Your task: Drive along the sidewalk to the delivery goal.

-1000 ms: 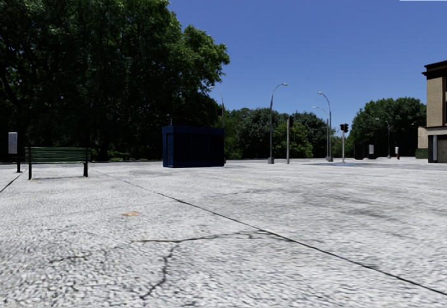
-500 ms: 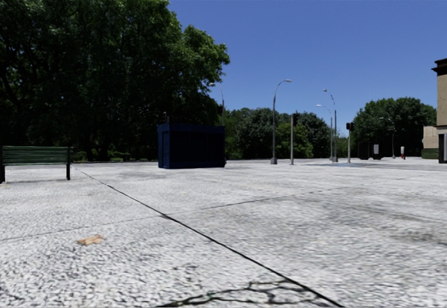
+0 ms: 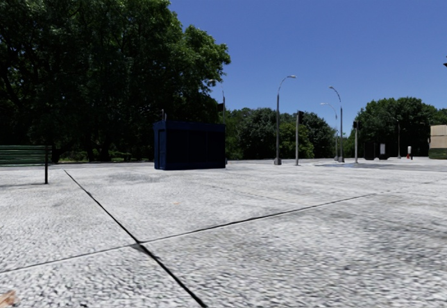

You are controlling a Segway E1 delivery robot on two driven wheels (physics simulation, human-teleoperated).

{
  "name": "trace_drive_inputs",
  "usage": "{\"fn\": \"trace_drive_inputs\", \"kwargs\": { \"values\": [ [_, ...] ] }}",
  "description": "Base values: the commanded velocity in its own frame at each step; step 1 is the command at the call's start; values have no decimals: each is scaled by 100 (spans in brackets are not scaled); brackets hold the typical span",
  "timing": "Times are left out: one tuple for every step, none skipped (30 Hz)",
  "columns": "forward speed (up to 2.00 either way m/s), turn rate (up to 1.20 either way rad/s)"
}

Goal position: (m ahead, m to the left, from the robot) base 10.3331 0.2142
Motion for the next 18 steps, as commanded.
{"fn": "trace_drive_inputs", "kwargs": {
  "values": [
    [200,14],
    [200,16],
    [200,16],
    [200,16],
    [200,16],
    [200,16],
    [200,16],
    [200,16],
    [200,14],
    [200,11],
    [200,10],
    [200,10],
    [200,10],
    [200,8],
    [200,4],
    [200,1],
    [200,0],
    [200,0]
  ]
}}
